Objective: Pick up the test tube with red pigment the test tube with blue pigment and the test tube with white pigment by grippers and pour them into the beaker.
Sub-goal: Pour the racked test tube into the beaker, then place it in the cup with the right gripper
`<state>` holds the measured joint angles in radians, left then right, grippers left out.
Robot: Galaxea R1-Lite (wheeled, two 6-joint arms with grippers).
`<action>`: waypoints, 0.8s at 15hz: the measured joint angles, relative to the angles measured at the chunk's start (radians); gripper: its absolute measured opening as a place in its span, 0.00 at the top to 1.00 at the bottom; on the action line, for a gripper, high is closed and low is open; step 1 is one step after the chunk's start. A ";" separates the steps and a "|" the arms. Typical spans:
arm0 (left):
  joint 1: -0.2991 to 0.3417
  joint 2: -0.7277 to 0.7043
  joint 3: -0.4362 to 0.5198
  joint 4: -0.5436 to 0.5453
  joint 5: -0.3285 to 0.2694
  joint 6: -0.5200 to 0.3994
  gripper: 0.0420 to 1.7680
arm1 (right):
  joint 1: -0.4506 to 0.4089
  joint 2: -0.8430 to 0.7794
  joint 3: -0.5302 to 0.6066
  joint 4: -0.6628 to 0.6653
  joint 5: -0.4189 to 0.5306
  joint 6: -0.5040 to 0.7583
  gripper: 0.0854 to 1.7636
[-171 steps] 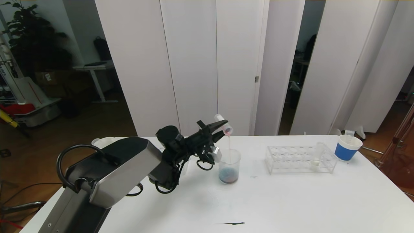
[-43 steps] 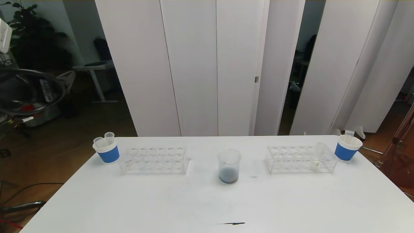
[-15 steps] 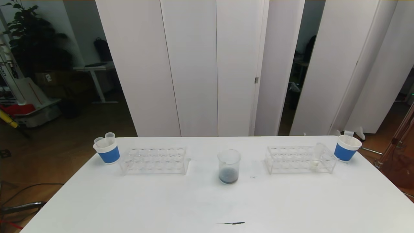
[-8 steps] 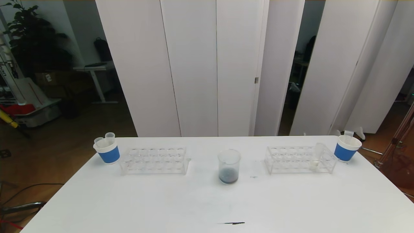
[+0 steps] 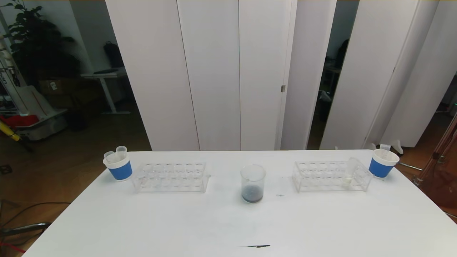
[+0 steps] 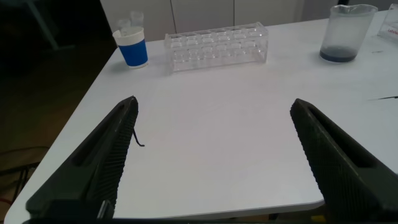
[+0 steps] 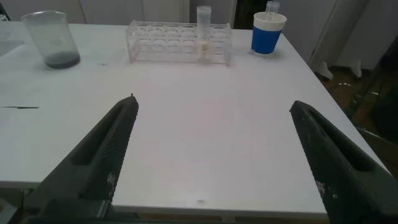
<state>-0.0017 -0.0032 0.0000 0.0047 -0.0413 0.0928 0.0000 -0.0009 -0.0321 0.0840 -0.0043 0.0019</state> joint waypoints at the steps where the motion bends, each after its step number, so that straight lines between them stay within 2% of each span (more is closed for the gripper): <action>1: 0.000 0.000 0.000 0.000 0.000 0.000 0.01 | 0.000 0.000 0.000 0.000 0.000 -0.002 0.01; 9: 0.000 0.000 0.000 0.000 0.000 0.000 0.01 | -0.002 0.000 -0.005 0.007 -0.005 0.003 0.01; 12: 0.000 0.000 0.000 0.000 0.000 0.000 0.01 | -0.003 0.047 -0.099 0.010 -0.019 0.039 0.01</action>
<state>-0.0017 -0.0028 0.0000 0.0047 -0.0409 0.0932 -0.0032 0.0460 -0.1313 0.0938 -0.0234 0.0404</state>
